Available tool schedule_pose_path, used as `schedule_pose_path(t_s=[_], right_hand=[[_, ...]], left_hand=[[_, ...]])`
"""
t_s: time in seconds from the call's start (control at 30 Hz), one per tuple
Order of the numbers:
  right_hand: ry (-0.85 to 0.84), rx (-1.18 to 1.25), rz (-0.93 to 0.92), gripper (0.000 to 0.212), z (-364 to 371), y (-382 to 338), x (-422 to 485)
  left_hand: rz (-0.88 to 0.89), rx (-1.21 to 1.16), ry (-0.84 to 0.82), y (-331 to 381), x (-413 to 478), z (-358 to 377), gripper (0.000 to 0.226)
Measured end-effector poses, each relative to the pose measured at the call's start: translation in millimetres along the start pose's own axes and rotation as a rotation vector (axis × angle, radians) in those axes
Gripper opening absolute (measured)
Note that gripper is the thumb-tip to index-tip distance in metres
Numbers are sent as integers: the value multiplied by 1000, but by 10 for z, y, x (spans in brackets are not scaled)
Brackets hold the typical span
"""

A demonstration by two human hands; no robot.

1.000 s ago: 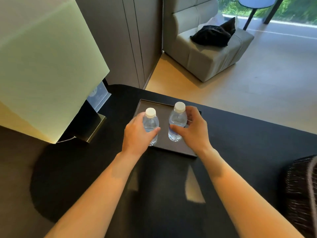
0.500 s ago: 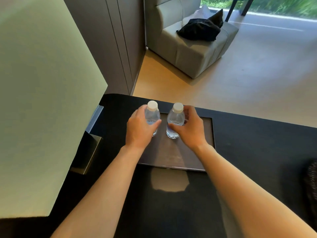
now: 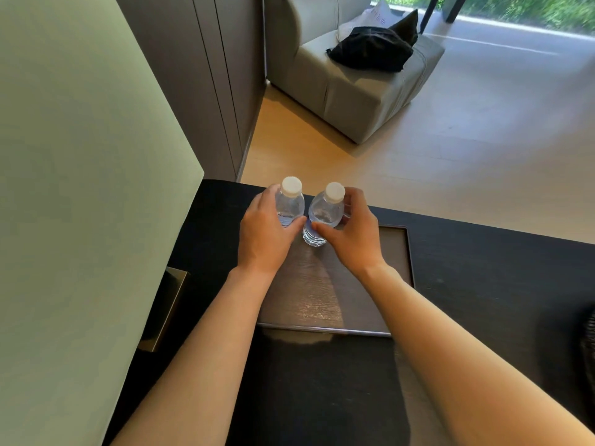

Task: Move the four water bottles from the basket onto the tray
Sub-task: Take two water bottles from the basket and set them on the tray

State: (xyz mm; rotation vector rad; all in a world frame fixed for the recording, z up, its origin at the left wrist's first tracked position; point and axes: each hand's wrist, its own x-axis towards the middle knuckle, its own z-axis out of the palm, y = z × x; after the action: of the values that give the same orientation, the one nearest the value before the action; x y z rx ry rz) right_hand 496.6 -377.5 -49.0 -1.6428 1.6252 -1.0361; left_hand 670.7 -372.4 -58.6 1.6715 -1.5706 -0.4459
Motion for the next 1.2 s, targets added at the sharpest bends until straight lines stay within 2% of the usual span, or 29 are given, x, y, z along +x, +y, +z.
schedule_pose_path(t_s=[0.27, 0.53, 0.63, 0.73, 0.9, 1.07, 1.2], right_hand=[[-18, 1, 15, 70, -18, -4, -29], [-51, -62, 55, 76, -87, -12, -190], [-12, -171, 143, 84, -156, 48, -419], [1, -243, 222, 83, -306, 154, -751], [-26, -399, 281, 68, -714, 340, -1421], [-56, -573, 288, 45, -1295, 482, -2138], [-54, -659, 303, 44, -1847, 588, -2699]], left_hand=[[-18, -56, -10, 26, -40, -17, 74], [-155, -53, -34, -7, -177, -40, 92], [-222, 27, -32, -21, -381, -105, 85], [-267, 89, -51, 44, -667, -158, 64], [-259, 153, -255, 299, -1170, -166, 44], [-18, 260, -476, 712, -1765, -90, 37], [80, 376, -607, 1154, -2276, 37, 32]])
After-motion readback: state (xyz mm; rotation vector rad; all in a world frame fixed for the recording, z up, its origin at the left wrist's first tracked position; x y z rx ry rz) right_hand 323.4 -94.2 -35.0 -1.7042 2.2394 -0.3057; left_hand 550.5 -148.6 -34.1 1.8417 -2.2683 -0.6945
